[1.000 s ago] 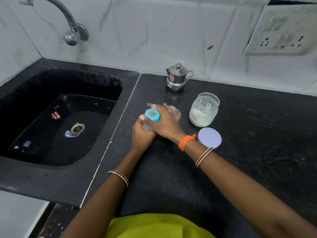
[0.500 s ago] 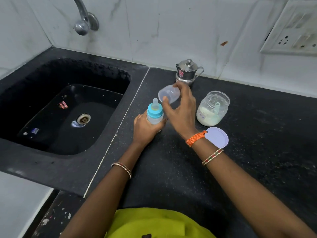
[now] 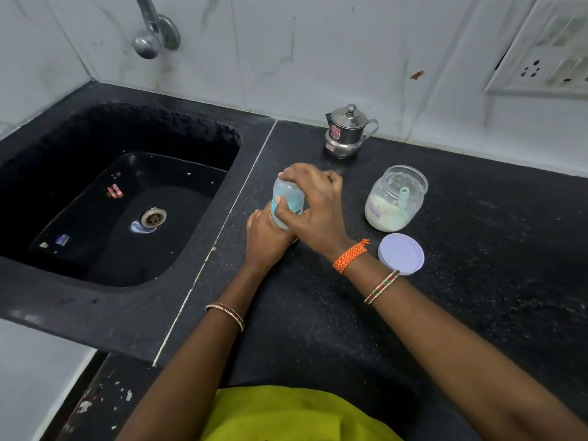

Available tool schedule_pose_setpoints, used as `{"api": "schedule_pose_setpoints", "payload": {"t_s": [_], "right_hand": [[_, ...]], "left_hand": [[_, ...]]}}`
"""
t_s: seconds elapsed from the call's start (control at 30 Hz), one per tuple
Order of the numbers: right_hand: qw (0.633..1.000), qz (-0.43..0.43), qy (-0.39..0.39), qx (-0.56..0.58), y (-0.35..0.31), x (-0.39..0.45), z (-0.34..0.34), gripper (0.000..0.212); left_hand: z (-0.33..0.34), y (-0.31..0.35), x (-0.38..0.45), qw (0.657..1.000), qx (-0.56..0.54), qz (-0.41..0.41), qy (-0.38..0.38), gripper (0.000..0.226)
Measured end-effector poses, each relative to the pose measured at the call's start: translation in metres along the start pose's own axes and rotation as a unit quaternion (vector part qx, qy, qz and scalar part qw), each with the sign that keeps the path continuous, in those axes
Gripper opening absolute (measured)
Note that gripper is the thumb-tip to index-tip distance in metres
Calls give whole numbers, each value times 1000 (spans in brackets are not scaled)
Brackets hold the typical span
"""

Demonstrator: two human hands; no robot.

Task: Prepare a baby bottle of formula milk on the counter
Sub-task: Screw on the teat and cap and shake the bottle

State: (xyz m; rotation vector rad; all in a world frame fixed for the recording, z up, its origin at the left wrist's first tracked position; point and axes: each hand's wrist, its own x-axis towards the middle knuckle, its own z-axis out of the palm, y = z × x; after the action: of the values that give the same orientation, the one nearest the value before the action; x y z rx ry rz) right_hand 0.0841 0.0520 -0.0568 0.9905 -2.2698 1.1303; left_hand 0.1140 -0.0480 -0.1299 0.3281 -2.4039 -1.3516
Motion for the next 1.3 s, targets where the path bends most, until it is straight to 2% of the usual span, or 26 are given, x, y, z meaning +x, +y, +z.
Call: {"api": "schedule_pose_setpoints", "payload": {"t_s": [0.17, 0.37, 0.53, 0.67, 0.77, 0.87, 0.93, 0.97, 1.03, 1.07, 1.13, 1.17, 1.2, 1.23, 1.27, 1.3], "right_hand": [[1000, 16, -3, 7, 11, -6, 14, 30], [997, -19, 70, 1, 16, -9, 36, 27], [995, -61, 63, -40, 23, -10, 42, 33], [999, -22, 25, -18, 24, -19, 37, 47], [997, 16, -70, -21, 28, -34, 27, 71], [990, 33, -141, 2, 31, -26, 16, 79], [983, 80, -156, 61, 29, -11, 8, 82], [975, 124, -140, 121, 26, -2, 1, 84], [934, 225, -33, 275, 19, 20, -17, 82], [896, 261, 60, 354, 15, 33, -30, 79], [787, 273, 239, 499, 8, 52, -60, 75], [765, 249, 271, 528, 6, 55, -72, 74], [781, 226, 245, 528, 2, 54, -82, 75], [825, 203, 165, 501, -4, 50, -90, 77], [868, 177, 54, 460, -6, 43, -95, 78], [897, 150, -13, 416, -5, 37, -98, 79]], "left_hand": [[2, -7, 3, 1000, 11, 14, -8, 33], [5, -13, 2, 1000, -2, 30, -1, 10], [4, -12, 2, 1000, -3, 27, 9, 13], [3, -12, 2, 1000, -11, 26, -7, 6], [-3, -12, 2, 998, -16, 17, -54, 28], [-17, -13, 1, 993, 3, 16, -121, 60], [-27, -7, 3, 985, -33, 0, -171, 69], [-33, 0, 6, 978, -81, -15, -189, 69], [-48, 18, 16, 958, -214, -27, -191, 66], [-56, 27, 23, 946, -274, -24, -172, 63], [-71, 41, 34, 923, -363, -22, -127, 55], [-76, 47, 39, 912, -395, -24, -106, 51], [-79, 54, 42, 905, -416, -28, -89, 47], [-80, 61, 45, 901, -424, -33, -79, 45], [-79, 68, 47, 901, -425, -39, -74, 44], [-77, 74, 49, 903, -421, -44, -73, 44]]}}
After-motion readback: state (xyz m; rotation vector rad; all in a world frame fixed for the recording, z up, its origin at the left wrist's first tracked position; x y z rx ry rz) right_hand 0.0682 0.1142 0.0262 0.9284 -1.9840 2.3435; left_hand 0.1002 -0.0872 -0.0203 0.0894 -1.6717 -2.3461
